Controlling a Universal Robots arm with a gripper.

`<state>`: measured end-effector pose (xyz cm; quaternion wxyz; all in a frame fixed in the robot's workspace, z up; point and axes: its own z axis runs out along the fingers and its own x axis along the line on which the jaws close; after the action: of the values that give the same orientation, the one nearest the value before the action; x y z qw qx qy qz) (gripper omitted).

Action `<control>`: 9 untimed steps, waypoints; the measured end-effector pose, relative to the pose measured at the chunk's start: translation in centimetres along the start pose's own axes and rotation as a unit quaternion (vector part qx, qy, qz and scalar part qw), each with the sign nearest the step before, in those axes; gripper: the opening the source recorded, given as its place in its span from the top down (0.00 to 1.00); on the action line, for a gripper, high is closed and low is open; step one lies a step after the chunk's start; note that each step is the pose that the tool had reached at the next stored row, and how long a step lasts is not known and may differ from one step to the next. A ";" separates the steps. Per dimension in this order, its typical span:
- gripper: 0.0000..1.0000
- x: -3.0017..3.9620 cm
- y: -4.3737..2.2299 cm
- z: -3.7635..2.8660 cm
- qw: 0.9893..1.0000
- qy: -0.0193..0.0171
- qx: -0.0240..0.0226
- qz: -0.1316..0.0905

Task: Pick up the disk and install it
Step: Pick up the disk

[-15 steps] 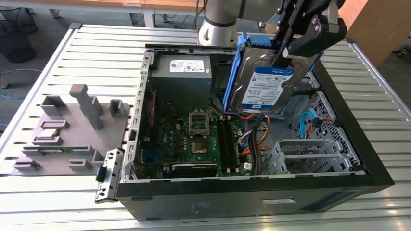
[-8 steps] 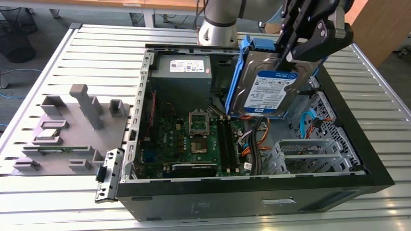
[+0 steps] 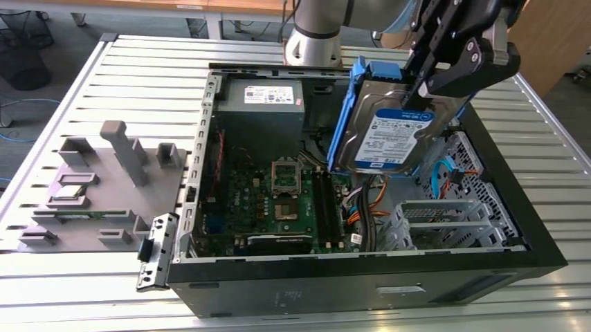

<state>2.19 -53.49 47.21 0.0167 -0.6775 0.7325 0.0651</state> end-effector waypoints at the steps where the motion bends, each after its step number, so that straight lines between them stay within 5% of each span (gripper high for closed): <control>1: 0.65 0.12 -0.05 -0.01 1.000 0.000 0.000 0.001; 9: 0.65 1.13 -0.40 -0.13 1.000 0.000 0.001 0.005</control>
<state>2.50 -54.66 47.18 0.0170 -0.6739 0.7357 0.0650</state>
